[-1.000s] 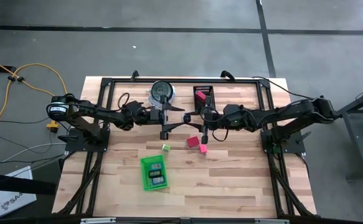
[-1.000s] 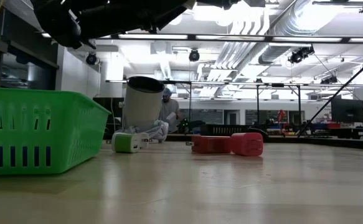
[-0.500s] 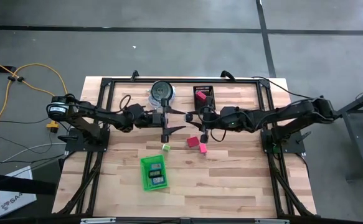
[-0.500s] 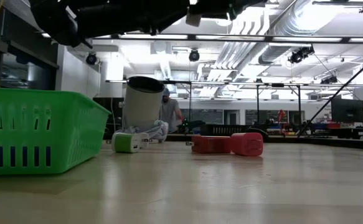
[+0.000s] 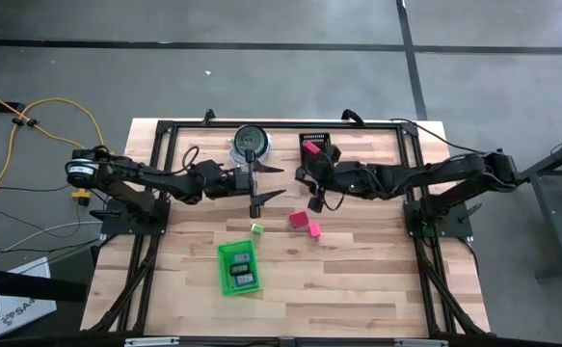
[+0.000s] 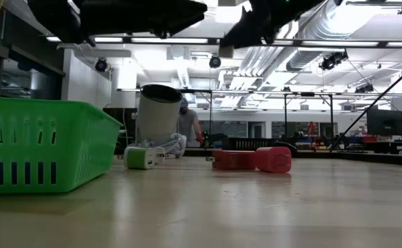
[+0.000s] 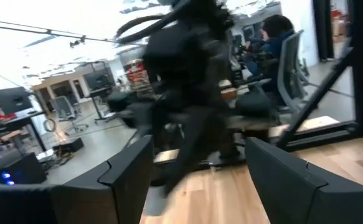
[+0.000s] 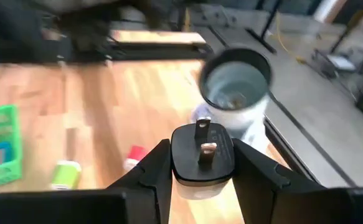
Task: Pick & Place Office items
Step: Put the white charger adapter into the black bin
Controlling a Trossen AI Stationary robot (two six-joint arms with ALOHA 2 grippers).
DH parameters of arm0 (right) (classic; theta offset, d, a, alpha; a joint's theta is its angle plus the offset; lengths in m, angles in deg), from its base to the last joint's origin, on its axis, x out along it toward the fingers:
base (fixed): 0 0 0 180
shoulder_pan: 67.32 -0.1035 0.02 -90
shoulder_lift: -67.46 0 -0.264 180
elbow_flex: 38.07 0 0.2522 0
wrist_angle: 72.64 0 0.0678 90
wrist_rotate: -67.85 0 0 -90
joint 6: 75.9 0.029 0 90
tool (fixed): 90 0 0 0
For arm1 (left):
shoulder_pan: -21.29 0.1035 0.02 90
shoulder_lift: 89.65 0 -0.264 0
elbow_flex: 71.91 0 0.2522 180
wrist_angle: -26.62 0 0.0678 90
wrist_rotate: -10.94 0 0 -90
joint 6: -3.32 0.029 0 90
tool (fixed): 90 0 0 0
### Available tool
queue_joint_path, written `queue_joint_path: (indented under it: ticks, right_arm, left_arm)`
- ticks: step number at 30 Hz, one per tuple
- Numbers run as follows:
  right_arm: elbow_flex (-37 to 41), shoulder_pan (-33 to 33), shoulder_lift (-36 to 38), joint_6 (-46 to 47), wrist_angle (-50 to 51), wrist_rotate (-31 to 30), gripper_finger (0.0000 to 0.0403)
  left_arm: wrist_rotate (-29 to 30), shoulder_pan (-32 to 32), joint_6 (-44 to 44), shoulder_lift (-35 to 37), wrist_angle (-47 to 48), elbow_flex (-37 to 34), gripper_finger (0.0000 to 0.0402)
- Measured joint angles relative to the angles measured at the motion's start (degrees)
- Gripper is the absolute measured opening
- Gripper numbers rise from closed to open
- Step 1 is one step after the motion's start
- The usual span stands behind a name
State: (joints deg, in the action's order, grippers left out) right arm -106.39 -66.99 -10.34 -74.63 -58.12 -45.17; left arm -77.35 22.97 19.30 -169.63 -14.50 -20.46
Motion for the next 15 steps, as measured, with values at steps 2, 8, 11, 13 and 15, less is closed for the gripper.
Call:
queue_joint_path:
  ticks: [2, 8, 11, 13, 15]
  right_arm:
    - [0.0, 2.0, 0.0, 1.3, 1.5, 0.0, 0.0123]
    - [0.1, 8.5, 0.0, 6.0, 4.6, 2.1, 0.0121]
    - [1.8, 11.3, 0.0, 9.0, 4.4, 2.1, 0.0123]
    - [3.5, 12.9, 0.0, 10.9, 4.3, 1.9, 0.0122]
    - [5.5, 14.1, -0.4, 12.2, 2.8, 1.3, 0.0120]
  left_arm:
    - [0.0, -0.9, 0.0, 1.1, 2.0, 0.0, 0.0244]
    - [1.6, -3.2, 0.8, 2.6, 5.3, 0.0, 0.0244]
    - [3.0, -3.9, 1.1, 2.7, 6.5, 0.0, 0.0244]
    - [3.1, -4.1, 1.1, 2.7, 6.9, 0.0, 0.0244]
    - [3.1, -4.2, 1.1, 2.7, 7.1, 0.0, 0.0244]
